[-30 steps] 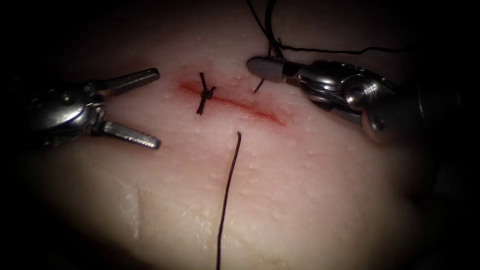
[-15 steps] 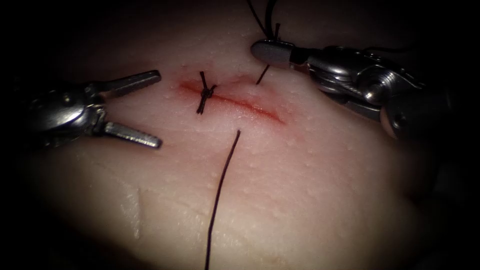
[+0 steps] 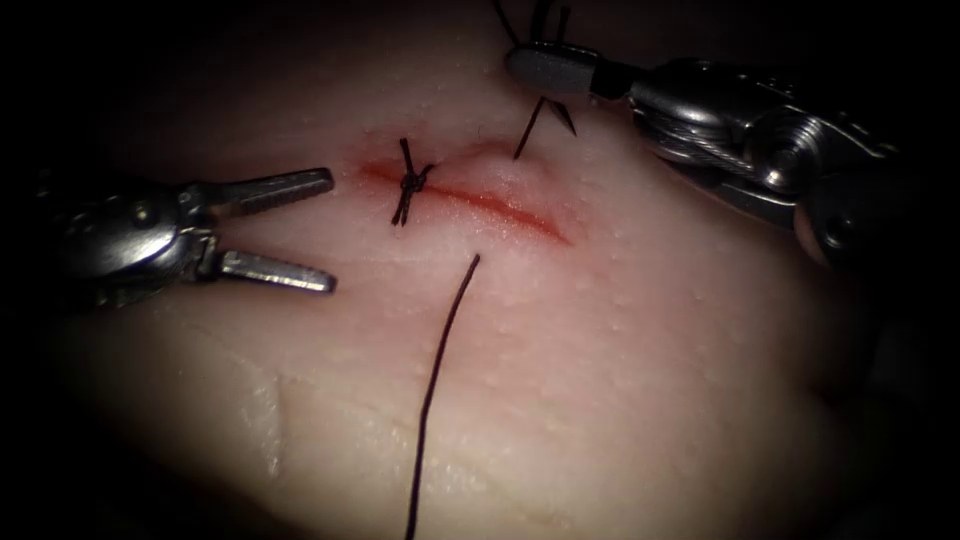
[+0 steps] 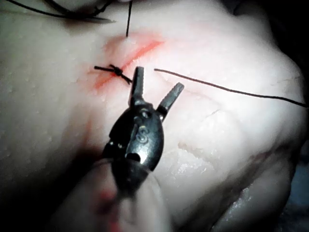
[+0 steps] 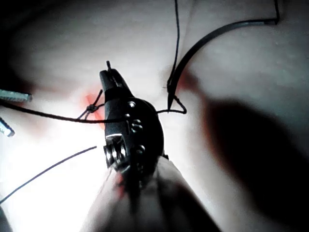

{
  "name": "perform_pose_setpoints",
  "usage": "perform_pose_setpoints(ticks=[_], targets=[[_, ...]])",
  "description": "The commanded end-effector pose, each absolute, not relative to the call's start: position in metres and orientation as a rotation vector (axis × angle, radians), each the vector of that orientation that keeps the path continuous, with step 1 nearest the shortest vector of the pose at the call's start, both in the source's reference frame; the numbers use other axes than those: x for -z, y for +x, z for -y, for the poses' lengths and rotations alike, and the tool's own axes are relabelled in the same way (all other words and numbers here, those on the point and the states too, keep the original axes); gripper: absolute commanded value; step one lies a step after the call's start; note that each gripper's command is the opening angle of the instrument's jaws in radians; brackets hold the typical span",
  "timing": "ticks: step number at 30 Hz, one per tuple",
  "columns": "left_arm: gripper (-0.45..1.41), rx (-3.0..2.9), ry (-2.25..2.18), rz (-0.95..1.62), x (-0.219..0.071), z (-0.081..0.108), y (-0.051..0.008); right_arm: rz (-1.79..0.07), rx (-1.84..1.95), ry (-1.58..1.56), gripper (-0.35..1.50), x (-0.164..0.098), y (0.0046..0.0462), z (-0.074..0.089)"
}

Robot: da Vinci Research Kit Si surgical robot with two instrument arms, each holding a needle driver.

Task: Wound Closure
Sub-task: Right hand pulls tail slightly longer, then left end-effector picks up working end of suture

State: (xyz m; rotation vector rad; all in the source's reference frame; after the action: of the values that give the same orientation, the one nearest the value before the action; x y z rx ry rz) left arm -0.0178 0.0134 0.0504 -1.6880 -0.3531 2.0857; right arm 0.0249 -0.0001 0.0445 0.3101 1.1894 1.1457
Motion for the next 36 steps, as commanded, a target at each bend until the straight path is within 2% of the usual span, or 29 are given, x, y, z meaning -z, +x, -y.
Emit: perform_pose_setpoints(ticks=[1,11,13,14,15,17,23,24,28,36], targets=[[0.46,-2.083,-1.688,0.358,-0.0508,-0.0125,-0.0184,-1.193,-1.135,0.304,-0.35,-0.0449,0.0254,0.0007],[0.39,-2.078,-1.688,0.350,-0.0508,-0.0125,-0.0185,-1.208,-1.099,0.274,-0.35,-0.0444,0.0254,0.0006],[0.39,-2.078,-1.688,0.350,-0.0508,-0.0124,-0.0185,-1.218,-1.095,0.277,-0.30,-0.0445,0.0254,0.0007],[0.41,-2.096,-1.699,0.328,-0.0507,-0.0122,-0.0185,-1.243,-1.090,0.269,0.71,-0.0447,0.0254,0.0007],[0.42,-2.101,-1.703,0.323,-0.0507,-0.0120,-0.0185,-1.258,-1.087,0.260,1.23,-0.0448,0.0254,0.0006],[0.47,-2.118,-1.726,0.310,-0.0506,-0.0115,-0.0184,-1.285,-1.052,0.248,1.43,-0.0449,0.0253,0.0006],[0.61,-2.185,-1.775,0.266,-0.0501,-0.0100,-0.0184,-1.324,-0.987,0.219,1.47,-0.0447,0.0244,0.0011],[0.69,-2.236,-1.784,0.248,-0.0498,-0.0094,-0.0185,-1.345,-0.975,0.219,1.48,-0.0445,0.0239,0.0013],[0.79,-2.293,-1.805,0.213,-0.0492,-0.0087,-0.0189,-1.358,-0.954,0.220,1.48,-0.0445,0.0229,0.0016],[0.98,-2.418,-1.835,0.155,-0.0470,-0.0062,-0.0207,-1.321,-0.910,0.206,1.48,-0.0468,0.0186,0.0045]])
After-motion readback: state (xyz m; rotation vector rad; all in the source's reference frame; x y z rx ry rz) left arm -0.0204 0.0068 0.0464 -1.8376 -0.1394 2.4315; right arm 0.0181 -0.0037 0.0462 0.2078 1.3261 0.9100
